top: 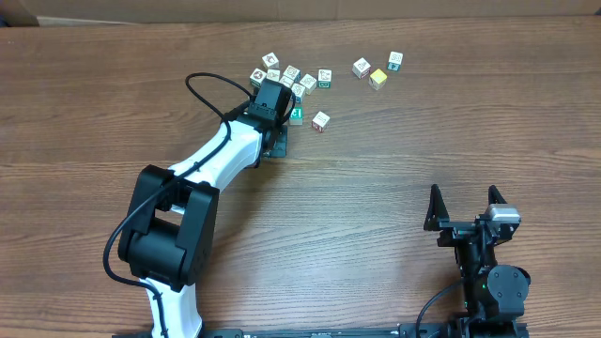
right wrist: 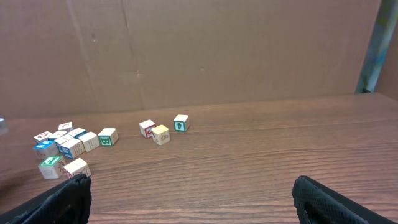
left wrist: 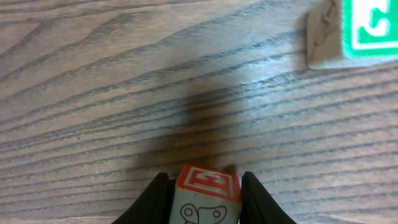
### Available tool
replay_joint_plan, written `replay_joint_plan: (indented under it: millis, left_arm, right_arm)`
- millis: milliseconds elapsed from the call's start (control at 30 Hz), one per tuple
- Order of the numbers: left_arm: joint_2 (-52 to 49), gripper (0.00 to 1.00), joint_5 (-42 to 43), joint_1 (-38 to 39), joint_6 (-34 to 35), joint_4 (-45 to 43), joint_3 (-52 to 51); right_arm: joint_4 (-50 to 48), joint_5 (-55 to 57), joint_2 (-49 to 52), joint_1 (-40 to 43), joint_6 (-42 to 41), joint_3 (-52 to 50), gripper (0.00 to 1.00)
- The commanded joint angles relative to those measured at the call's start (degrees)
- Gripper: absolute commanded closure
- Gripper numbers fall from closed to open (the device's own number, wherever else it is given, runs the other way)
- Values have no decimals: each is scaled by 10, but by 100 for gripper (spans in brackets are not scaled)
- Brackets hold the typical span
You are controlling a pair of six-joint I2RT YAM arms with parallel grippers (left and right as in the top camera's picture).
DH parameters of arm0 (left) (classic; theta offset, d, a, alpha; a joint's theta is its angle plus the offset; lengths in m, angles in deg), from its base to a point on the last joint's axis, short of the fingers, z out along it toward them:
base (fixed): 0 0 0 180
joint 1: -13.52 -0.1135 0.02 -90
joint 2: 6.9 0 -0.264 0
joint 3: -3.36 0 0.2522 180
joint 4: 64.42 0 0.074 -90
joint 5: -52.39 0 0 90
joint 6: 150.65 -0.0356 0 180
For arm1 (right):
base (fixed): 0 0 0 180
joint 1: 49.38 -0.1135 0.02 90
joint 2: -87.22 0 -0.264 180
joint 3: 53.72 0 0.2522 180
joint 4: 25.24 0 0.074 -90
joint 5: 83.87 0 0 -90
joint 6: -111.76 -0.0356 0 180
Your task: Form a horizontal line
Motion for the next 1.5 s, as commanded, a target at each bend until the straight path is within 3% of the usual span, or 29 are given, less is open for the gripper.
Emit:
replay_joint_plan:
  millis: [0,200,567,700,800,967,1033,1100,1200,1367,1467]
  left_arm:
    - [2,81,4,-6,43,0,-1]
    - [2,80,4,-6,82,0,-1]
    - [2,79,4,-6,83,3,-1]
    - [2,73,3,-6,83,-3,-1]
    - [2,59,3,-6,81,-2,1]
    - [2,49,3,-6,81,2,2]
    - [2,50,3,-6,81,4,2]
    - [2,61,4,-6,81,10,2]
    - [2,65,4,-6,81,16,2]
    - [2,80,4,-6,81,16,2]
    - [2,81,4,-6,81,16,2]
  right_arm:
    - [-1,-2,-6,-3,3,-6,0]
    - [-1,-2,-6,-3,3,-6,0]
    - [-1,-2,-6,-3,3,-6,0]
    - [-1,-2,-6,-3,3,-6,0]
    - [-1,-2,-6,-3,3,-6,0]
    - [-1,-2,-6,-3,3,-6,0]
    - [-1,-2,-6,-3,3,-6,0]
    - [-1,-2,-6,-3,3,-6,0]
    - [-1,-2,-6,-3,3,-6,0]
    - [-1,-2,-6,-3,3,-6,0]
    - [-1,-2,-6,-3,3,-6,0]
